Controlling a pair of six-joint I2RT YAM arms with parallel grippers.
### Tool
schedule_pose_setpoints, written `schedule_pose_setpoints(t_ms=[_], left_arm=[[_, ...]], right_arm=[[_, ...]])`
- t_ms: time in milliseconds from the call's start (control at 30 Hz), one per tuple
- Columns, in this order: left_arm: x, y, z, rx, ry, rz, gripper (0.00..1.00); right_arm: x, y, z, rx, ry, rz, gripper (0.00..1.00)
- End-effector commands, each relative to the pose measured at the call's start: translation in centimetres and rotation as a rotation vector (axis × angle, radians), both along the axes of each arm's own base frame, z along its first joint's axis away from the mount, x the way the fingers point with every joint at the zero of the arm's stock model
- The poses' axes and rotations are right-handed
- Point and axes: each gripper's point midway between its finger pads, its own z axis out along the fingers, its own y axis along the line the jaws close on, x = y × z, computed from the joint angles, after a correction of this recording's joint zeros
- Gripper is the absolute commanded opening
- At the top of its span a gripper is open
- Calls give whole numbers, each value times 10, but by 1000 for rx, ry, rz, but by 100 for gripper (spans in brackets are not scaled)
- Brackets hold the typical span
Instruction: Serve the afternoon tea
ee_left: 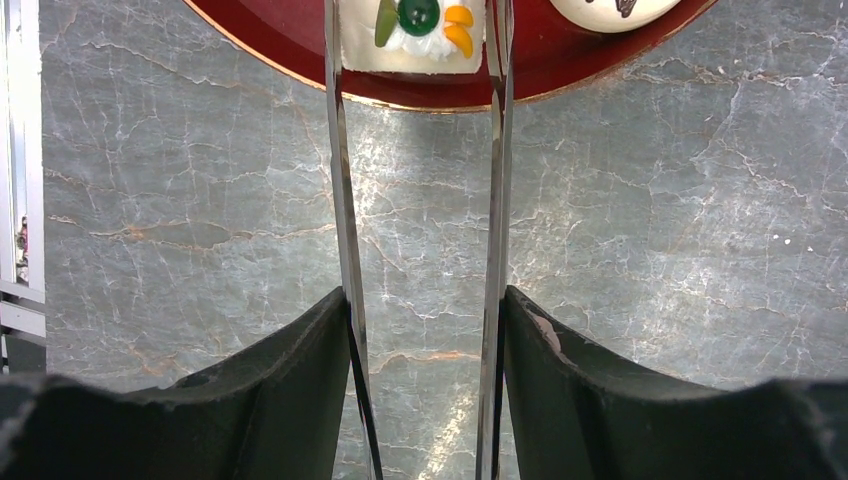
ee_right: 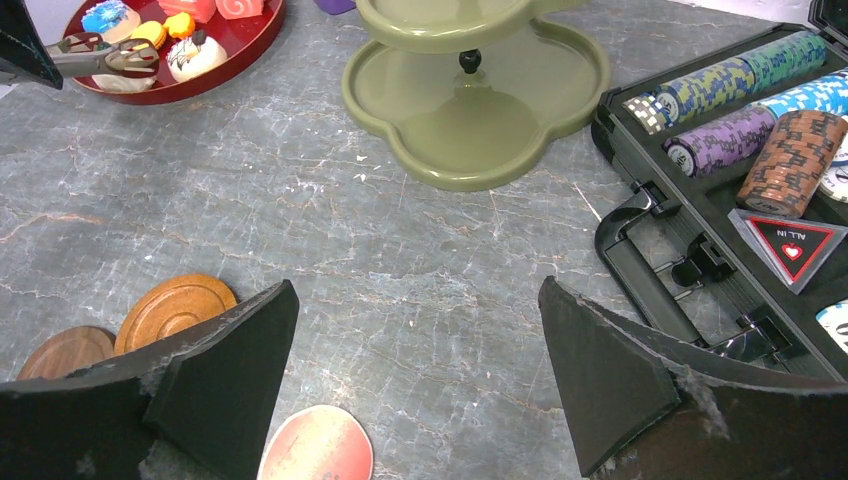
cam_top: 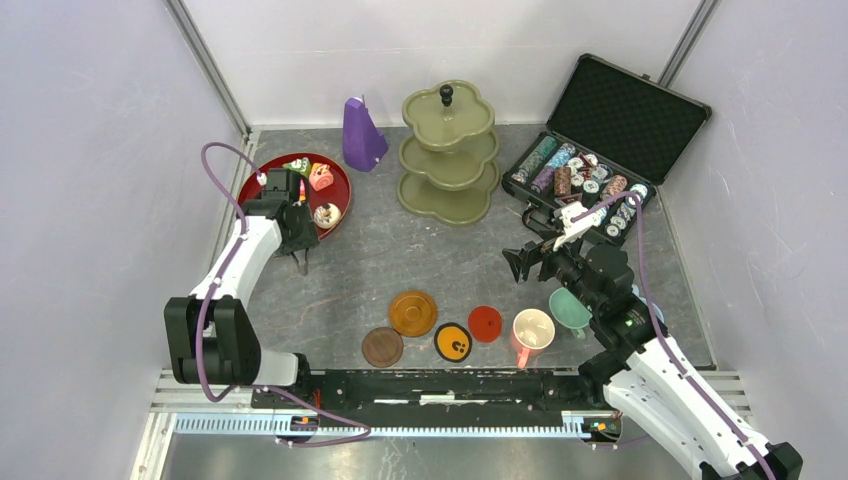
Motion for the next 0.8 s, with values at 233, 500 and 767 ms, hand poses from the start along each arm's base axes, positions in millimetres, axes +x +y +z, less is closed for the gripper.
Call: schedule_pose_setpoints(t_ms=[233,500,767], left_arm=[[8,4,14,27,-63,-44,51],[4,6,36,37,-114,-33,45],[13,-33,89,-163,-305,-101,44]], right_arm=[[0,1,12,27,-38,5,98],[-1,1,14,35,-38,6,98],[0,1,17,30,-41,2,98]])
